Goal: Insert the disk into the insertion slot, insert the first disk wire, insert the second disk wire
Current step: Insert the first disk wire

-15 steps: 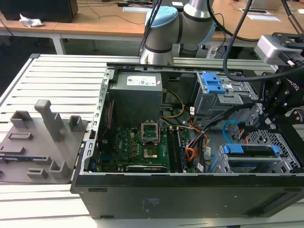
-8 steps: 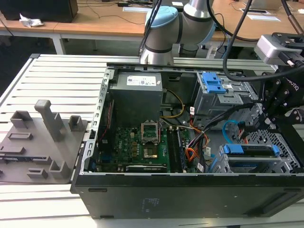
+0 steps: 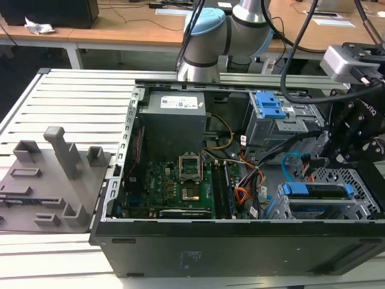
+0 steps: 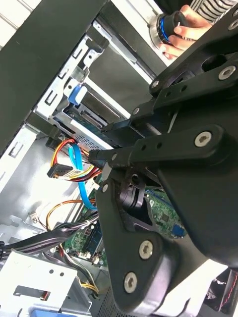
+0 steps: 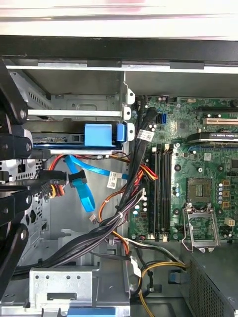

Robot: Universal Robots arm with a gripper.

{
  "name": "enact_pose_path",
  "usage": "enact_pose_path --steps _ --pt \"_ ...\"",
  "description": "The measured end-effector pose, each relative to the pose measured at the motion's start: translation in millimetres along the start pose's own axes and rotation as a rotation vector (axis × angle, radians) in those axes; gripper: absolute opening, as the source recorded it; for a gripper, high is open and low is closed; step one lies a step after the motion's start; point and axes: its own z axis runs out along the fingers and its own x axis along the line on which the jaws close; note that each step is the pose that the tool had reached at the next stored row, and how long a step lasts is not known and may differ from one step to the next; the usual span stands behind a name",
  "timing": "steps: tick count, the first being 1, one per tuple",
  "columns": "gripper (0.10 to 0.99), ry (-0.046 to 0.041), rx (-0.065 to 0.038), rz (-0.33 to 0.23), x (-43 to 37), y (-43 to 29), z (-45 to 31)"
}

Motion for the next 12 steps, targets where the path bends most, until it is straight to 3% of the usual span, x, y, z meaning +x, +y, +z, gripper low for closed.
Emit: enact_pose_path --steps 5,12 --pt "0.302 -0.0005 0.0 0.012 -4.8 6.5 1.6" --pt "0.302 0.0035 0.0 0.018 -8.4 7.1 13.3"
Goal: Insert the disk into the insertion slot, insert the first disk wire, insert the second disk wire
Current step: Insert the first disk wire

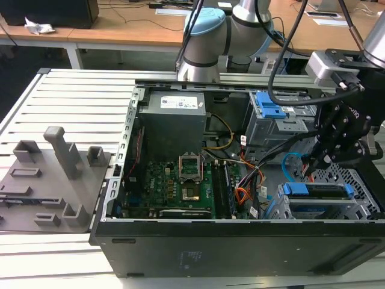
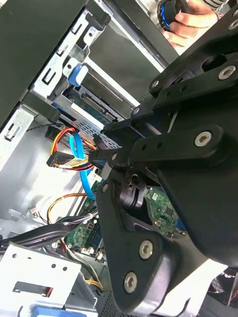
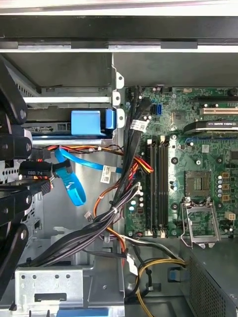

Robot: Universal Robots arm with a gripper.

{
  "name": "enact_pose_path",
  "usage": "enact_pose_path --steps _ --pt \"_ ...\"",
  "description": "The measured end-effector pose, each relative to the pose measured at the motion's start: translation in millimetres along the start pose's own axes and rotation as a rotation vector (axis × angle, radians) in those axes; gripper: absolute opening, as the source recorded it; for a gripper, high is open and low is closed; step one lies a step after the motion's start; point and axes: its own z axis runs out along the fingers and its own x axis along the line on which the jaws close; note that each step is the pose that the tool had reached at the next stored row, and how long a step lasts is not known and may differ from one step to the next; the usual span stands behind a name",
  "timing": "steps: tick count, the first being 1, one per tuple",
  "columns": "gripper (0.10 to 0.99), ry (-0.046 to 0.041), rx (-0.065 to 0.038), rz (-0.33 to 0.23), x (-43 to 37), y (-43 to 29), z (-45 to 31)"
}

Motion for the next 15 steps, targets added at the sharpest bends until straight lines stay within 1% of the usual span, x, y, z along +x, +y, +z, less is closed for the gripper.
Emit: enact_pose_path --steps 2,5,6,7,14,15 --pt "0.302 0.0025 0.0 0.0 0.0 0.0 0.5" --pt "0.302 0.0029 0.0 0.0 0.0 0.0 0.6" --pt "0.286 0.003 0.0 0.0 0.0 0.0 0.6" --pt "0.173 0.0031 0.0 0.0 0.0 0.0 0.7" --pt "0.173 0.0037 0.0 0.0 0.0 -0.1 0.7" --pt "0.173 0.0037 0.0 0.0 -0.2 -3.0 0.6"
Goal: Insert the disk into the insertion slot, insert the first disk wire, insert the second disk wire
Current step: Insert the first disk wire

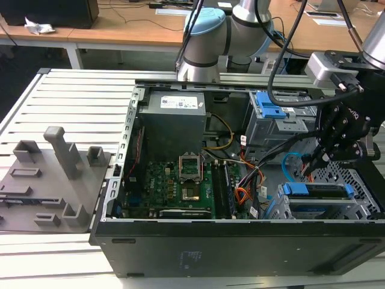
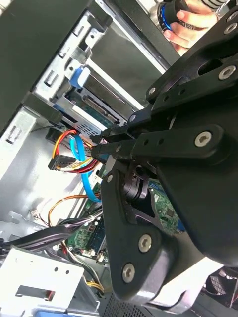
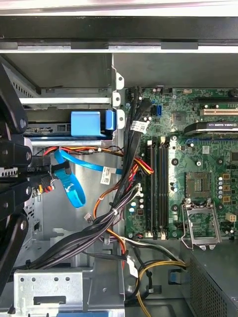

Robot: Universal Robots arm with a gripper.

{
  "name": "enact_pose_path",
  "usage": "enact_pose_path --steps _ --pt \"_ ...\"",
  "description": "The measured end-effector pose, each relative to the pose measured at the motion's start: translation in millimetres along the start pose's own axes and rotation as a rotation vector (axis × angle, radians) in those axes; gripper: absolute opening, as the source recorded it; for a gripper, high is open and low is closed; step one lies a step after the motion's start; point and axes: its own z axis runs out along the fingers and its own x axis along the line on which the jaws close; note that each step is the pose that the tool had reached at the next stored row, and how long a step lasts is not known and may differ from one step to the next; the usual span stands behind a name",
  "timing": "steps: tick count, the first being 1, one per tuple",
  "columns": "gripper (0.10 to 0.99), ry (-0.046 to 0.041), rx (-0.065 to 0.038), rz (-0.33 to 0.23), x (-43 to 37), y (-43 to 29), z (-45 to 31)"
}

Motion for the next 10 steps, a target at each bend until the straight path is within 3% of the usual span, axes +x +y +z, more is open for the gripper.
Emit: enact_pose_path --steps 1,10 --pt "0.173 0.0002 0.0 0.0 -0.3 -5.6 -0.3" --pt "0.173 0.0001 0.0 0.0 2.1 -6.1 -0.2"
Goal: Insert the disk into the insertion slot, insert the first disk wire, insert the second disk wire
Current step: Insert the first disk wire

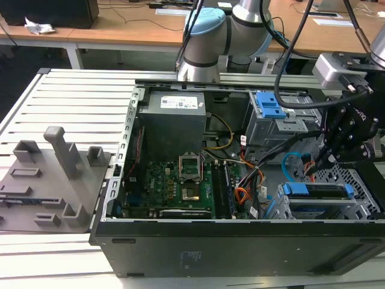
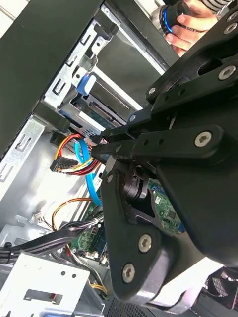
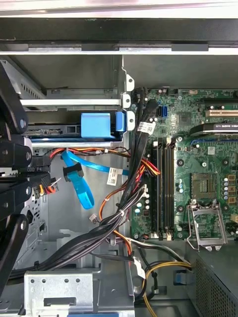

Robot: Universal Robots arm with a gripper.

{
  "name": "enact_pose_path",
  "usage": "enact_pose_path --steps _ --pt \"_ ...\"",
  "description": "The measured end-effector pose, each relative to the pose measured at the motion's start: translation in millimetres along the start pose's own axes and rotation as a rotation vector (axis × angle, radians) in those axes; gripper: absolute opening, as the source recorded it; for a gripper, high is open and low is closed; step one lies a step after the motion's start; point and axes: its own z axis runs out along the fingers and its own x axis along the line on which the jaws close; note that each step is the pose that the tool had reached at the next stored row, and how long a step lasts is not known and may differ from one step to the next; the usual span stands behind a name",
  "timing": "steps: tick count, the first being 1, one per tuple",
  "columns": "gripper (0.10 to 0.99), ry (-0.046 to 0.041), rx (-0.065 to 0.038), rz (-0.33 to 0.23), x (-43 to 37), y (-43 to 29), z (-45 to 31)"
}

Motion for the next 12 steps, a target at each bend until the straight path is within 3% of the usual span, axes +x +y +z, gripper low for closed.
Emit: enact_pose_path --steps 7,12 --pt "0.173 0.0001 0.0 0.0 5.2 -0.3 0.4" --pt "0.173 0.0001 0.0 0.0 15.6 -0.8 0.5"
